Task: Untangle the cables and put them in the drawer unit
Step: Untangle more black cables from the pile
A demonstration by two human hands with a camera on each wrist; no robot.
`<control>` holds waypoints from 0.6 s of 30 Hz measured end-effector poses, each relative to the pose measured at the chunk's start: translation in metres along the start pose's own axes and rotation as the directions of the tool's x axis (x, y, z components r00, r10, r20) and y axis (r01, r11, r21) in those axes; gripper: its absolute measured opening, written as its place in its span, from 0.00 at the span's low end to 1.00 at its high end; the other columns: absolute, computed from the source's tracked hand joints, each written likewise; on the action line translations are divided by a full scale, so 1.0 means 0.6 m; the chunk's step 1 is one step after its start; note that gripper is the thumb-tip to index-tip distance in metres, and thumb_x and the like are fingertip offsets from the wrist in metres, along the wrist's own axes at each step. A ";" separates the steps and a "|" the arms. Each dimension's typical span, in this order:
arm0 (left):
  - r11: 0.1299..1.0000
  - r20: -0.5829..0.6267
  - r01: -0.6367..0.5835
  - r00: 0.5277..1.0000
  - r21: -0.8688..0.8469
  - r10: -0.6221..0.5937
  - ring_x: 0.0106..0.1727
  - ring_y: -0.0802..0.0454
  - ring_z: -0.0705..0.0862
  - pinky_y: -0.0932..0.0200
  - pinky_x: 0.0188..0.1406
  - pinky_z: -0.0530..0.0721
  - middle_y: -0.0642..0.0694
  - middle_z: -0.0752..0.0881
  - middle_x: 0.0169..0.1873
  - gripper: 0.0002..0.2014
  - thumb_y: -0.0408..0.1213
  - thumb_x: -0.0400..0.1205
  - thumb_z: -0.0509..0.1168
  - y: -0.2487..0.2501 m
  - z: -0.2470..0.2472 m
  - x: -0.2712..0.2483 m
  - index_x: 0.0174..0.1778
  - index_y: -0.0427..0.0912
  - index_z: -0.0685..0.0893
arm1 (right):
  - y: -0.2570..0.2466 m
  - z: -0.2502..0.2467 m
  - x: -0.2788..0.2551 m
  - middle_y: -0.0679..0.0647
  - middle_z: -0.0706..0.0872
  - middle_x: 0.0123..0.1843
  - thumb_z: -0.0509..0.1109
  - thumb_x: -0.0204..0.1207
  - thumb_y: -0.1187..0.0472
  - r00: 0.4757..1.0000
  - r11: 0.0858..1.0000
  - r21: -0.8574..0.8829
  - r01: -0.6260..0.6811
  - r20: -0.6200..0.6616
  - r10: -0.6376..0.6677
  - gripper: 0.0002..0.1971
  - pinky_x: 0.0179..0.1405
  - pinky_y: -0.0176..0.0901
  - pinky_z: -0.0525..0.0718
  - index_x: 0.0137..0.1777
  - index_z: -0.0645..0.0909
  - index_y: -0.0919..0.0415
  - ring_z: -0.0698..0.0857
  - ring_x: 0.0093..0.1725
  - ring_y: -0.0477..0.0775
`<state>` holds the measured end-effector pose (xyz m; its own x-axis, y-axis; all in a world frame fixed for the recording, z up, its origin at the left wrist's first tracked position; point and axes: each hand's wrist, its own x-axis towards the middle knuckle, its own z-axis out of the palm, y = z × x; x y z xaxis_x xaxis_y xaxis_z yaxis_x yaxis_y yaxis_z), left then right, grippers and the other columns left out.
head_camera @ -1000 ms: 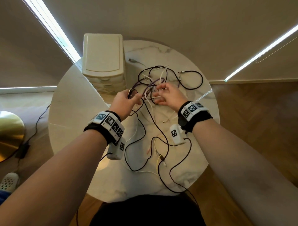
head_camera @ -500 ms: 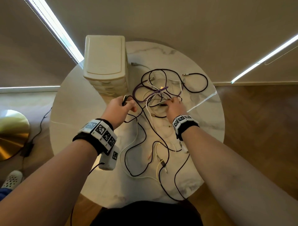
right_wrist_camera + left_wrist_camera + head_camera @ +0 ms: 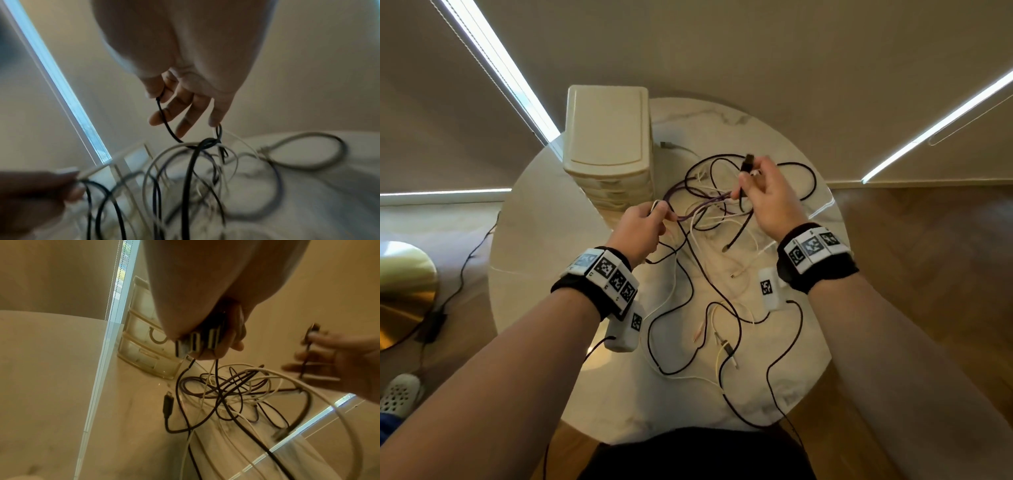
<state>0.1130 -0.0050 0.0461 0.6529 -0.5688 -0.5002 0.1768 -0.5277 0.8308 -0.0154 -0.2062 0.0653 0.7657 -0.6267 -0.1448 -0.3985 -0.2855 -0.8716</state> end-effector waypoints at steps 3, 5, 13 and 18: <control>0.995 0.007 0.004 1.000 -0.096 -0.003 0.23 0.54 0.68 0.59 0.25 0.66 0.55 0.74 0.24 0.18 0.47 0.92 0.58 0.014 -0.001 -0.004 0.46 0.43 0.88 | -0.091 -0.040 -0.007 0.58 0.79 0.40 0.62 0.90 0.56 0.984 0.965 0.196 0.174 -0.012 -0.175 0.09 0.44 0.54 0.88 0.66 0.79 0.50 0.82 0.37 0.59; 0.990 0.007 -0.011 1.000 -0.140 0.012 0.23 0.55 0.68 0.58 0.25 0.66 0.55 0.74 0.24 0.15 0.43 0.90 0.61 0.019 -0.001 -0.008 0.48 0.40 0.89 | -0.134 -0.060 -0.009 0.58 0.74 0.42 0.60 0.90 0.59 0.970 0.929 0.280 0.244 -0.069 -0.234 0.13 0.42 0.47 0.82 0.70 0.80 0.47 0.75 0.39 0.58; 0.976 0.032 -0.123 0.991 -0.181 0.130 0.22 0.56 0.70 0.62 0.19 0.67 0.56 0.80 0.22 0.16 0.50 0.86 0.71 0.049 0.012 -0.039 0.52 0.39 0.92 | -0.063 -0.006 -0.038 0.47 0.86 0.37 0.66 0.88 0.56 0.985 0.992 -0.127 -0.010 0.168 0.031 0.09 0.43 0.54 0.87 0.59 0.87 0.56 0.83 0.35 0.46; 0.963 0.053 -0.146 0.985 -0.227 0.162 0.23 0.56 0.71 0.55 0.24 0.68 0.53 0.77 0.24 0.17 0.50 0.81 0.77 0.058 0.040 -0.037 0.58 0.42 0.91 | -0.062 0.020 -0.057 0.44 0.82 0.32 0.65 0.88 0.51 0.974 0.980 -0.188 0.069 0.224 -0.025 0.13 0.43 0.62 0.86 0.40 0.82 0.46 0.82 0.33 0.50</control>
<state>0.0872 -0.0260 0.0801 0.6332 -0.6790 -0.3716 0.2424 -0.2820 0.9283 -0.0205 -0.1653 0.0973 0.8692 -0.4406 -0.2242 -0.4328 -0.4588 -0.7760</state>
